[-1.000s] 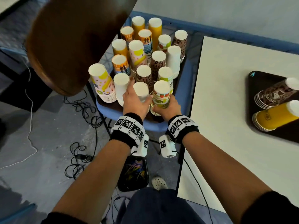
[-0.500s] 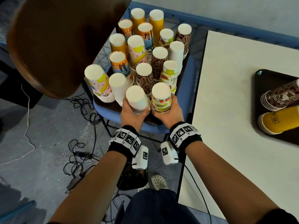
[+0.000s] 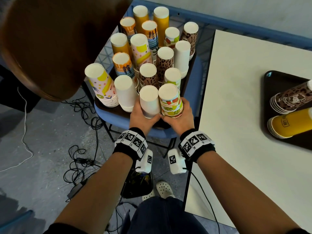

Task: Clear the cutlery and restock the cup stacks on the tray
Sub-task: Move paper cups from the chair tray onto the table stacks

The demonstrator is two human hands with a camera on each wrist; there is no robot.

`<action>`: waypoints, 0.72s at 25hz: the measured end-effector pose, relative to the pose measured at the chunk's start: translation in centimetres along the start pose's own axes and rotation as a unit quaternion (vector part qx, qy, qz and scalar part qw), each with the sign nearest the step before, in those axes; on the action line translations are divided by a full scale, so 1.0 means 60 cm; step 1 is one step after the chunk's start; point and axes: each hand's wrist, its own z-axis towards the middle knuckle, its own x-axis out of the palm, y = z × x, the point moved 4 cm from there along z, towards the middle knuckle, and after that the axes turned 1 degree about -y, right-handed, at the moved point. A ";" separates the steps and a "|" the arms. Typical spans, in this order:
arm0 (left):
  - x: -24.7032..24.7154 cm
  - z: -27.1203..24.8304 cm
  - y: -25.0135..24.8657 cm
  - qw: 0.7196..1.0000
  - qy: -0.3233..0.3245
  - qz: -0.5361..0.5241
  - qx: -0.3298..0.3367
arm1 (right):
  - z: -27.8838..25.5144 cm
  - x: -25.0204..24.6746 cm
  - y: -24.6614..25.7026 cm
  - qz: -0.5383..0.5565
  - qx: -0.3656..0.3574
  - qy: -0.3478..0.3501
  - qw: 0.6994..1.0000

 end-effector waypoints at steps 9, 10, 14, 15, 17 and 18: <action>-0.007 0.000 -0.012 1.000 0.014 -0.011 0.014 | -0.010 -0.011 0.004 0.072 0.010 0.030 0.997; -0.009 -0.004 -0.015 1.000 0.013 -0.017 0.017 | -0.014 -0.012 0.003 0.087 0.009 0.034 0.996; -0.010 -0.019 -0.024 0.999 0.019 -0.038 0.033 | -0.030 -0.030 0.002 0.107 -0.012 0.043 0.993; -0.008 -0.023 -0.026 0.998 0.024 -0.044 0.036 | -0.034 -0.034 0.002 0.105 -0.018 0.043 0.993; -0.006 -0.031 -0.028 0.998 0.030 -0.055 0.032 | -0.043 -0.042 0.000 0.101 -0.027 0.045 0.994; -0.003 -0.034 -0.032 0.997 0.032 -0.059 0.031 | -0.049 -0.049 0.000 0.099 -0.030 0.043 0.994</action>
